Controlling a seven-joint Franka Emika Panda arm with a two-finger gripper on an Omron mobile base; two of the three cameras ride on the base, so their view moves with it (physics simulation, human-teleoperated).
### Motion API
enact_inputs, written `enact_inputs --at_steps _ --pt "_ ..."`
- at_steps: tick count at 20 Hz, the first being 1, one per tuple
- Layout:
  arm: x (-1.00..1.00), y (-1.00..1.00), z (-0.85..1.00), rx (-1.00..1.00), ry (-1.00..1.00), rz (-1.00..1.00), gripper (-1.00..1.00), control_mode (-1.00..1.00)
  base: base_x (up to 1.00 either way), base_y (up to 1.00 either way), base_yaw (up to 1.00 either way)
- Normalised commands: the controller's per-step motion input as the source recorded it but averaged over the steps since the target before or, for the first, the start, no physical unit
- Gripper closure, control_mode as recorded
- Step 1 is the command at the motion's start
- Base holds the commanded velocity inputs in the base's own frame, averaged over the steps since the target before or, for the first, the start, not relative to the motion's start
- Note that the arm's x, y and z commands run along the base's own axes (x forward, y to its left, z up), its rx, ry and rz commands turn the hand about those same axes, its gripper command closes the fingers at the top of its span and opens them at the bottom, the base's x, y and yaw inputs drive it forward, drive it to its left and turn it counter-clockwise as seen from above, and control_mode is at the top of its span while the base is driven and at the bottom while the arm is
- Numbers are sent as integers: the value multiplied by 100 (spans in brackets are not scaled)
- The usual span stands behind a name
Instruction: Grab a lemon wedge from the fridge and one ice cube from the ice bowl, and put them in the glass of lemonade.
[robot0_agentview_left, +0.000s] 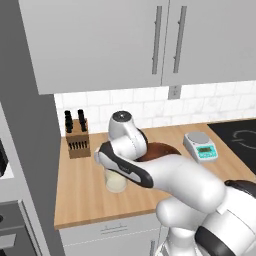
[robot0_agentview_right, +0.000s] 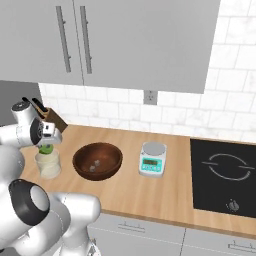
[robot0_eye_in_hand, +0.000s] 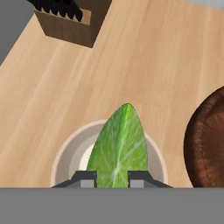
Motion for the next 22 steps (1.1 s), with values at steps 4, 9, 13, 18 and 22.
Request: enact_inputs --at_steps 4,9,13,18,22 --pt "0 0 -7 0 -4 0 100 -100 0 0 0" --pt "-8 0 0 0 -2 0 100 -100 0 0 0" --pt "-1 0 2 0 0 0 100 -100 0 0 0" --pt "-1 4 2 0 0 0 100 -100 0 0 0" --pt "-3 15 -1 0 0 0 100 -100 0 0 0"
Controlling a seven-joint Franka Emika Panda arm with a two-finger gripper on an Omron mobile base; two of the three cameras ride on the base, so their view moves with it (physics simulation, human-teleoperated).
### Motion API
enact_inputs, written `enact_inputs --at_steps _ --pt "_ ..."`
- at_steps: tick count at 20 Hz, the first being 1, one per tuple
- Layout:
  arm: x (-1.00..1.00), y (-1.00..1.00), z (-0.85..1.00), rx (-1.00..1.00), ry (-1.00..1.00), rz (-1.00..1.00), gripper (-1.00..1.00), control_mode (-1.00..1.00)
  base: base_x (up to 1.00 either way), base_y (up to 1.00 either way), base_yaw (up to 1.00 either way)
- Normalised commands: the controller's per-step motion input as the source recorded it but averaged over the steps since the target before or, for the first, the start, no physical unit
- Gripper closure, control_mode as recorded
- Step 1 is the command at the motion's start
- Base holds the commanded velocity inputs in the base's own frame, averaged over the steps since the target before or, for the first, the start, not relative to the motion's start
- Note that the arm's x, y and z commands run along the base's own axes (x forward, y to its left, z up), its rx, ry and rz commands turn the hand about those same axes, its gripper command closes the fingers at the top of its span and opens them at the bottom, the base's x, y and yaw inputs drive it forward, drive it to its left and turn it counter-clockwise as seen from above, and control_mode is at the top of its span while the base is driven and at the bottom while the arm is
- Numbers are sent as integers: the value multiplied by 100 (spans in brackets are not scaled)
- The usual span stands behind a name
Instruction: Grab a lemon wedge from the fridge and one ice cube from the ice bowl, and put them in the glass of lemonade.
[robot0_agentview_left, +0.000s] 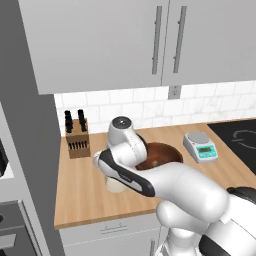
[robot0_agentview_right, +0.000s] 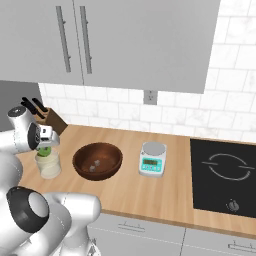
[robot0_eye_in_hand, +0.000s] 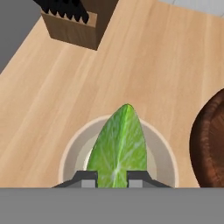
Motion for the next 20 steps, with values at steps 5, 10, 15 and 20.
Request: enact_inputs --at_steps 5,10,15,20 --pt "0 2 -7 0 0 0 100 -100 0 0 0" --pt "0 0 -12 0 0 0 100 -100 0 0 0" --pt "0 0 0 0 0 0 100 -100 0 0 0" --pt "0 0 0 0 0 0 -100 -100 0 0 0"
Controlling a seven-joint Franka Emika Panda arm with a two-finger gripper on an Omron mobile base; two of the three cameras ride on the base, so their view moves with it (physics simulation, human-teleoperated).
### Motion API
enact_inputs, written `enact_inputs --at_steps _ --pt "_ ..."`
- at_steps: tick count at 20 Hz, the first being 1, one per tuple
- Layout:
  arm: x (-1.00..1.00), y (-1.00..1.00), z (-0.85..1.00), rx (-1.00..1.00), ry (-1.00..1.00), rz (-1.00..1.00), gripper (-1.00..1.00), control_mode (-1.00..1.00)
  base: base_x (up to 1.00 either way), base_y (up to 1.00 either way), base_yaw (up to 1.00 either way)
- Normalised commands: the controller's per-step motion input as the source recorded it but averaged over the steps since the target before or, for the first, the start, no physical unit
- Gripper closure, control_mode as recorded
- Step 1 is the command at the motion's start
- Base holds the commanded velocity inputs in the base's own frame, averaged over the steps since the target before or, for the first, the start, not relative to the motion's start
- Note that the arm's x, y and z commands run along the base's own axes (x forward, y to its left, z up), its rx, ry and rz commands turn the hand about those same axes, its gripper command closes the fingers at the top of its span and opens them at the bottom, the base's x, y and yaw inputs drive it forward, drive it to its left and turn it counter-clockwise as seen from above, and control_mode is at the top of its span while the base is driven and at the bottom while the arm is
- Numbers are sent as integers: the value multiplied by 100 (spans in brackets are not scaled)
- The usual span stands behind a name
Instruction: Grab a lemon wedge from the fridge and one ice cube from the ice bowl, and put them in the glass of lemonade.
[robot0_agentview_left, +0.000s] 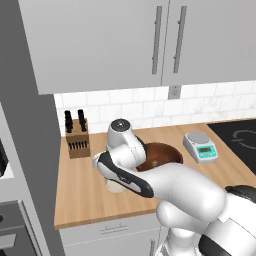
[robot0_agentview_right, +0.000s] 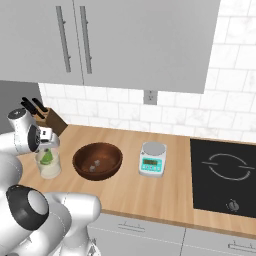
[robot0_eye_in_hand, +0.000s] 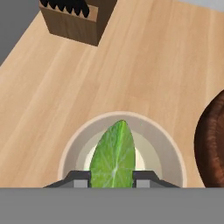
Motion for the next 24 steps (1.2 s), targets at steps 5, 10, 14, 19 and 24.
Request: enact_inputs --at_steps 5,10,14,19,24 --pt "0 0 0 0 0 0 -100 -100 0 0 0" --pt "0 0 0 0 2 0 -100 -100 0 0 0" --pt "0 0 20 1 0 -2 -100 -100 0 0 0" --pt "0 -12 16 6 0 -3 -100 -100 0 0 0" --pt "-2 -32 5 6 0 0 -100 -100 0 0 0"
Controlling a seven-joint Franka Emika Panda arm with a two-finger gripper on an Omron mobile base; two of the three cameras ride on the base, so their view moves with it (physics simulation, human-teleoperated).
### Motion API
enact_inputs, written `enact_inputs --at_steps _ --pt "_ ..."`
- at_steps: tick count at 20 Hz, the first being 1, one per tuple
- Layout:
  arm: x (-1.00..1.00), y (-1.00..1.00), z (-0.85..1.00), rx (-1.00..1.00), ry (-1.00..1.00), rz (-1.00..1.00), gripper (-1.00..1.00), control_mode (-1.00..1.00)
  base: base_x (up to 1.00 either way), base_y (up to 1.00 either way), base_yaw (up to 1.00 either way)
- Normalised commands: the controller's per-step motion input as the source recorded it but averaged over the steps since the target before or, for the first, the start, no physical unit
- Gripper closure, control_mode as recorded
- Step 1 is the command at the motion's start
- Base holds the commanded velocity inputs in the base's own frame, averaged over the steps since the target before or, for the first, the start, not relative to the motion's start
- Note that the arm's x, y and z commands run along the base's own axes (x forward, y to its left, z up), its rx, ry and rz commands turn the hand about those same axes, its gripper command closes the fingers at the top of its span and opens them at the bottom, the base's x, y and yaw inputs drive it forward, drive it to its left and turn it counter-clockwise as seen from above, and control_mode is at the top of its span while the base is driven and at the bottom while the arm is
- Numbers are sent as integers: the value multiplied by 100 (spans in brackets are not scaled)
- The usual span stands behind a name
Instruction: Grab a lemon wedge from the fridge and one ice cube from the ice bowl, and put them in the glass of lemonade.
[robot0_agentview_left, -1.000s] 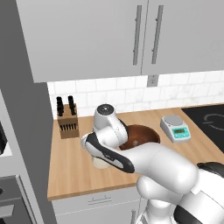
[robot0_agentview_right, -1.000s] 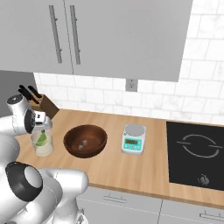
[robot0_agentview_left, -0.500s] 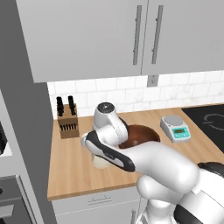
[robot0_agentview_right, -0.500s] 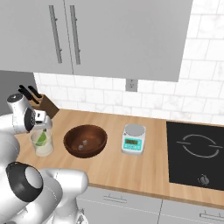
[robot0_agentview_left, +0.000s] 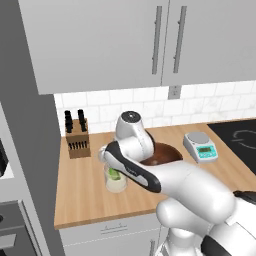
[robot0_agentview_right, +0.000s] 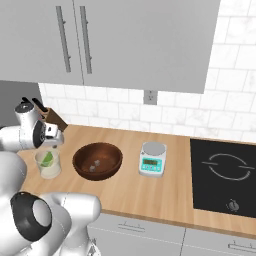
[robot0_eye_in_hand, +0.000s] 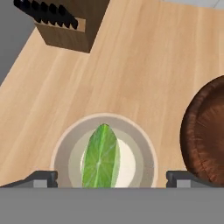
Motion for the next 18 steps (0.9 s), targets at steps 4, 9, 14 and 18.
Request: enact_inputs --at_steps 4,9,14,18 --pt "-1 -28 0 4 -1 0 -100 -100 0 0 0" --pt "0 -35 5 6 0 0 -100 -100 0 0 0" --pt "0 -77 1 5 -2 0 -100 -100 0 0 0" --pt "19 -83 19 -9 8 0 -100 -100 0 0 0"
